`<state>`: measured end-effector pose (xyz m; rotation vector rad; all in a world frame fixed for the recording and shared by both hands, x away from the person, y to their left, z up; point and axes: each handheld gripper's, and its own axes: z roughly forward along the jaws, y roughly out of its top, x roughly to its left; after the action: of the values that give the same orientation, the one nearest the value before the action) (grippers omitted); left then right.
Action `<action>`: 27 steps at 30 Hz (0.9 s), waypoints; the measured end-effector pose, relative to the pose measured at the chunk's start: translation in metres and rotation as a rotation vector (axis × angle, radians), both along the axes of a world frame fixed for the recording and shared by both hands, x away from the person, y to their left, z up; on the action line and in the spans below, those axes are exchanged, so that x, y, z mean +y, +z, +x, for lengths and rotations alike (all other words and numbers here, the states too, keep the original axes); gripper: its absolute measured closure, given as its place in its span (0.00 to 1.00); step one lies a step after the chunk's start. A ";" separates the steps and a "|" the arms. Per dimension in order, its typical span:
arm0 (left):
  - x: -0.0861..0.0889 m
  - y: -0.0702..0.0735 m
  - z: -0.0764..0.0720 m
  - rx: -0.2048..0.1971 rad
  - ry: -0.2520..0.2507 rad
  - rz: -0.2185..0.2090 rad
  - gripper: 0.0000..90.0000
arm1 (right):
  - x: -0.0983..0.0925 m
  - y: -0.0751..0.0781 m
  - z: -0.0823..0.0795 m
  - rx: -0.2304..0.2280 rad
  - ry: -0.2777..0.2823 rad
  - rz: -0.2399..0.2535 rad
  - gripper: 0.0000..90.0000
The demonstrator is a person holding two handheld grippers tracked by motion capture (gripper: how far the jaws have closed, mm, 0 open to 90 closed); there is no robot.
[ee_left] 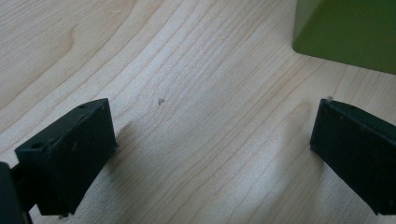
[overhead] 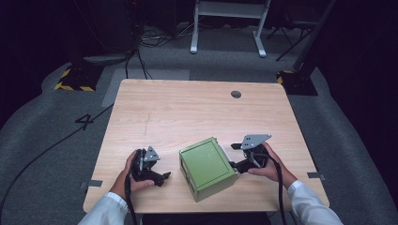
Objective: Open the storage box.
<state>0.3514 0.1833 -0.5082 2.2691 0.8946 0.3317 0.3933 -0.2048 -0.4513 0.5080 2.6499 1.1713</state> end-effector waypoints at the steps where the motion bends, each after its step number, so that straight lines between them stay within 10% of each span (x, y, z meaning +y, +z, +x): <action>1: 0.000 0.000 0.000 0.000 0.000 0.000 0.00 | -0.001 -0.002 0.001 0.000 -0.004 -0.014 0.27; 27: -0.001 0.000 0.001 -0.001 -0.010 0.004 0.00 | -0.029 -0.014 0.014 0.077 -0.042 -0.042 0.58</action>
<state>0.3524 0.1827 -0.5081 2.2759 0.8821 0.3305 0.4068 -0.2339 -0.4652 0.6104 2.7082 1.1033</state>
